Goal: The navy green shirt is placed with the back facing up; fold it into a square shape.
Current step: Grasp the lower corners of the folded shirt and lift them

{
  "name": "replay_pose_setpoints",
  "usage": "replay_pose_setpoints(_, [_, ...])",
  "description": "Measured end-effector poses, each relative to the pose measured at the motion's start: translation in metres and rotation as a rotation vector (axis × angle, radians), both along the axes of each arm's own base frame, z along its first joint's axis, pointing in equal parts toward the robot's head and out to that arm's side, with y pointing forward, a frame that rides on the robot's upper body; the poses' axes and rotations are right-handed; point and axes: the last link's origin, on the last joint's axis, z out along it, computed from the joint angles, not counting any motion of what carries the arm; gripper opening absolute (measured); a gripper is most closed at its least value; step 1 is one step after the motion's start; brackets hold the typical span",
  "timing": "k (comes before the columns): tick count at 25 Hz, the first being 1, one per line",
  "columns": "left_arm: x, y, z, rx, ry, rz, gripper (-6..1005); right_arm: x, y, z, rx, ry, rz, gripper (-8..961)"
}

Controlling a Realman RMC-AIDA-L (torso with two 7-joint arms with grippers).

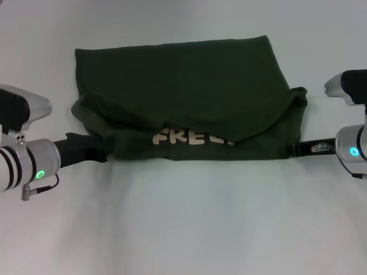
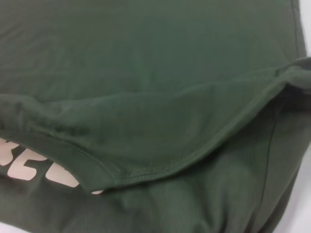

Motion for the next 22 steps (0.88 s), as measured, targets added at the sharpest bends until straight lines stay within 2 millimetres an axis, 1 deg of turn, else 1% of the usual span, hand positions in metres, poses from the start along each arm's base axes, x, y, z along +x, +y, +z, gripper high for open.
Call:
replay_pose_setpoints(2, [0.000, 0.000, 0.000, 0.000, -0.001, 0.000, 19, 0.000, 0.000, 0.000, -0.002, 0.000, 0.000, 252])
replay_pose_setpoints(7, [0.000, 0.000, 0.003, -0.003, -0.014, -0.001, 19, 0.003, -0.001, 0.002, -0.001, 0.003, -0.003, 57])
replay_pose_setpoints(11, [0.001, -0.001, 0.008, -0.011, -0.041, 0.004, 19, 0.004, -0.003, 0.010, 0.010, 0.013, 0.008, 57])
replay_pose_setpoints(12, [0.001, -0.002, 0.014, -0.015, -0.065, 0.004, 19, 0.004, -0.004, 0.012, 0.012, 0.018, 0.012, 57])
replay_pose_setpoints(13, [0.001, -0.002, 0.014, -0.015, -0.065, 0.004, 20, 0.004, -0.005, 0.015, 0.013, 0.024, 0.019, 57])
replay_pose_setpoints(14, [0.001, -0.004, 0.018, -0.020, -0.084, 0.005, 20, 0.004, -0.007, 0.018, 0.015, 0.029, 0.024, 56])
replay_pose_setpoints(19, [-0.005, -0.014, 0.041, -0.053, -0.168, 0.019, 20, 0.010, -0.026, 0.037, 0.021, 0.066, 0.077, 56])
replay_pose_setpoints(20, [-0.006, -0.015, 0.042, -0.059, -0.175, 0.020, 20, 0.010, -0.029, 0.040, 0.022, 0.079, 0.089, 56])
replay_pose_setpoints(21, [-0.009, -0.021, 0.049, -0.084, -0.203, 0.024, 20, 0.011, -0.034, 0.044, 0.021, 0.104, 0.107, 56])
replay_pose_setpoints(22, [-0.009, -0.021, 0.049, -0.084, -0.203, 0.024, 20, 0.012, -0.039, 0.047, 0.018, 0.126, 0.120, 55])
